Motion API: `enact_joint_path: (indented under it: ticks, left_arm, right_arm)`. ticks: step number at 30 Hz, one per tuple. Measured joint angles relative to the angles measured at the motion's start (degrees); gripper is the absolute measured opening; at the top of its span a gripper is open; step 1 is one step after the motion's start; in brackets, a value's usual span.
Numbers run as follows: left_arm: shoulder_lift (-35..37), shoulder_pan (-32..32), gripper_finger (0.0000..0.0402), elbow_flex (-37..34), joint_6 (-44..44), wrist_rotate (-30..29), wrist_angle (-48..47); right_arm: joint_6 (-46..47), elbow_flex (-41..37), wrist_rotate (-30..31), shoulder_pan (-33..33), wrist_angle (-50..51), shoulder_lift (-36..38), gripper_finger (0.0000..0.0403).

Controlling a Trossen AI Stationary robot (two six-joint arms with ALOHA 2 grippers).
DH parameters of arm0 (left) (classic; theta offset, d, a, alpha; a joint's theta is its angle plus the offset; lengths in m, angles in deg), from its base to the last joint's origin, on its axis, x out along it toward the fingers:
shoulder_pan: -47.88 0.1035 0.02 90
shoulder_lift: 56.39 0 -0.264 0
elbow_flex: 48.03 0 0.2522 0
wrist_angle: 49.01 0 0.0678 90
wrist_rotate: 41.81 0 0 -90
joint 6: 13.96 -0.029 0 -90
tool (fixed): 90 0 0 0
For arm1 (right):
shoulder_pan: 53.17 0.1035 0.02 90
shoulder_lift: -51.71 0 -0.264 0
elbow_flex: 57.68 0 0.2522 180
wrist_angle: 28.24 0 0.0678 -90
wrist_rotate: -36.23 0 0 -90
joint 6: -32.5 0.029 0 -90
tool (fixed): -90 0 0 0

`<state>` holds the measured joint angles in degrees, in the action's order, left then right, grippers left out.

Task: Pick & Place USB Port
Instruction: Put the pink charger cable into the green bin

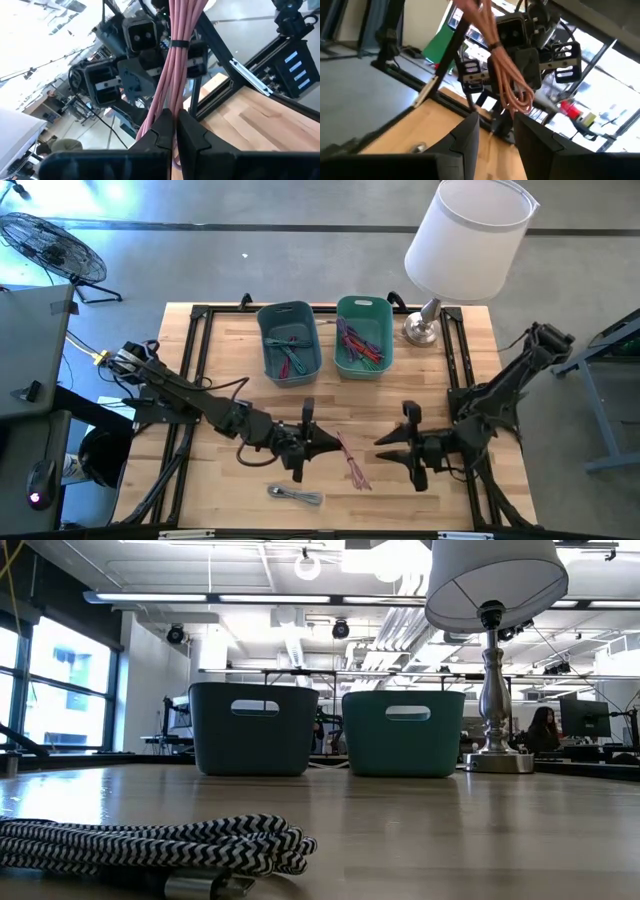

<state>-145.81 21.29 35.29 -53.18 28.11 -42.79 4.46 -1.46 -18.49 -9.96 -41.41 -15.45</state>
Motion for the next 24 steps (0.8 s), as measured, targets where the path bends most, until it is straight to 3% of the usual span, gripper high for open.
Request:
enact_joint_path:
  ticks: [6, 13, 24]
  left_arm:
    - [0.00, 0.83, 0.0000, 0.00, 0.32, 0.67, -0.47]
    - [-0.02, 2.91, 0.0000, 0.00, 1.83, 3.17, -1.75]
    - [-0.04, 3.49, 0.0000, 0.00, 1.99, 5.07, -3.56]
  right_arm:
    - [-7.09, -0.37, -8.79, -2.65, -4.59, -3.02, 0.0114]
    - [-11.01, 2.57, -9.13, -5.38, -8.63, -7.49, 0.0114]
    - [-11.17, 3.67, -11.68, -9.14, -8.56, -8.54, 0.0114]
